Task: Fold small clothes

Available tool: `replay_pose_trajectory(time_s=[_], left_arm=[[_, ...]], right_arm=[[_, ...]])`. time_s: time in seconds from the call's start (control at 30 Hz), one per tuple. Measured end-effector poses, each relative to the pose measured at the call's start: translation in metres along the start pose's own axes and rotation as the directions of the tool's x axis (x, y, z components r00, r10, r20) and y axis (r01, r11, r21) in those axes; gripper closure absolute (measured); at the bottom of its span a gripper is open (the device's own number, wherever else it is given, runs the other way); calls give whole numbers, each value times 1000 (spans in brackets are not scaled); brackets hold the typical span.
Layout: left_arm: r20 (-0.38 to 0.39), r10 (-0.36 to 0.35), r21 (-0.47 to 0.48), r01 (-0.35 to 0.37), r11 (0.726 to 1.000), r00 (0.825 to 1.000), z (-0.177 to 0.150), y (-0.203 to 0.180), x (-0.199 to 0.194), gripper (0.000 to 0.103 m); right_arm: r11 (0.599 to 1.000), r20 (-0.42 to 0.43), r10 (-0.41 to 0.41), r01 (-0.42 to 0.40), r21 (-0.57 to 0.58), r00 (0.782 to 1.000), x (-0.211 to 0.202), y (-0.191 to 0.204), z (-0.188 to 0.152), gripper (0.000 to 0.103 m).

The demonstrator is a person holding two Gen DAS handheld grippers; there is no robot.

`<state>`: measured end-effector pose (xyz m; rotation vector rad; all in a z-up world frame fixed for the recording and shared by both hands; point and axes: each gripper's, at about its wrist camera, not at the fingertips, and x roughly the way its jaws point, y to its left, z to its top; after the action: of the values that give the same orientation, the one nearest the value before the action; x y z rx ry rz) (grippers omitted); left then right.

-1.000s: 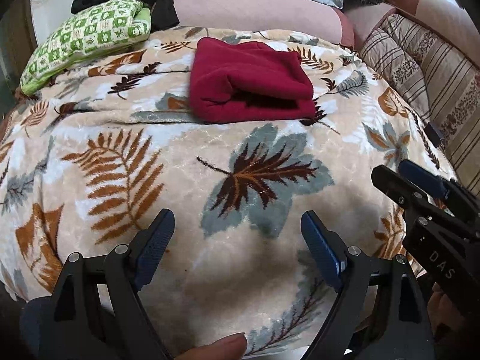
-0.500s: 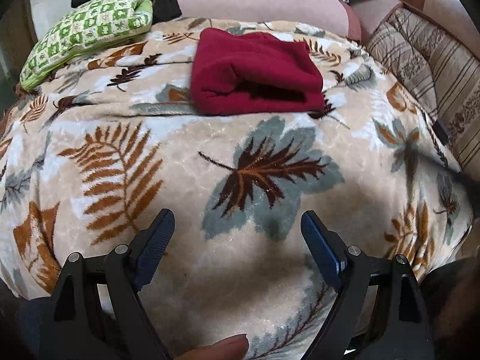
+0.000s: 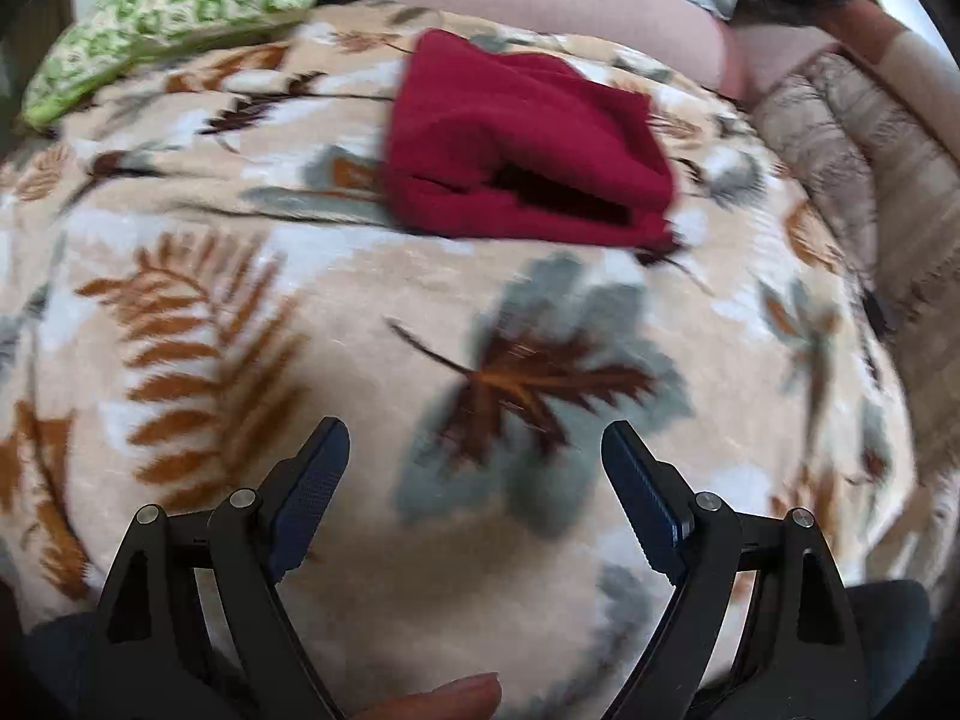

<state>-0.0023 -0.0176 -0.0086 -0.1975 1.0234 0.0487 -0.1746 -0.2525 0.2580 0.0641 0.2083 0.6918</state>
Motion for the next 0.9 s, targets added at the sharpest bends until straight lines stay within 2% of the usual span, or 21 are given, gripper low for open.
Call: replay_pose_trajectory(time_s=[0.03, 0.07, 0.17, 0.23, 0.27, 0.33, 0.37, 0.43, 0.47, 0.5, 0.57, 0.67, 0.9], left_arm=[[18, 16, 0, -16, 1000, 1000, -1, 2, -3, 17], [35, 33, 9, -34, 999, 999, -2, 4, -6, 17], [46, 80, 17, -81, 997, 996, -3, 3, -5, 17], [38, 92, 35, -93, 995, 995, -6, 0, -2, 17], [45, 109, 52, -112, 992, 993, -9, -2, -2, 17], [54, 122, 72, -126, 989, 991, -12, -3, -3, 17], [59, 125, 82, -130, 988, 990, -14, -5, -4, 17], [63, 125, 93, -131, 987, 990, -16, -7, -4, 17], [64, 123, 102, -129, 986, 990, -16, -9, -4, 17], [65, 121, 108, -128, 986, 991, -16, -10, -3, 17], [64, 117, 117, -124, 985, 991, -17, -12, -3, 17], [61, 109, 121, -116, 986, 992, -17, -15, -5, 17], [76, 90, 135, -100, 986, 993, -19, -19, -16, 17]], right_arm=[[998, -66, 47, -44, 48, 997, 18, 0, -24, 55], [994, -72, 66, -59, 90, 995, 26, -6, -39, 55], [988, -25, -39, 43, 147, 999, 38, -39, -55, 51], [980, -35, -119, 123, 157, 992, 49, -65, -66, 41], [967, -52, -171, 178, 182, 984, 59, -85, -77, 33], [905, -94, -264, 280, 321, 960, 67, -126, -97, 32], [857, -117, -332, 351, 377, 936, 70, -145, -113, 32], [820, -148, -408, 433, 375, 901, 75, -161, -127, 32], [793, -193, -396, 441, 421, 898, 78, -170, -129, 31], [803, -170, -380, 415, 428, 909, 77, -172, -127, 31], [806, -164, -404, 435, 402, 900, 77, -170, -124, 31], [830, -177, -384, 423, 364, 906, 84, -166, -120, 31], [831, -193, -383, 429, 355, 903, 92, -151, -133, 31]])
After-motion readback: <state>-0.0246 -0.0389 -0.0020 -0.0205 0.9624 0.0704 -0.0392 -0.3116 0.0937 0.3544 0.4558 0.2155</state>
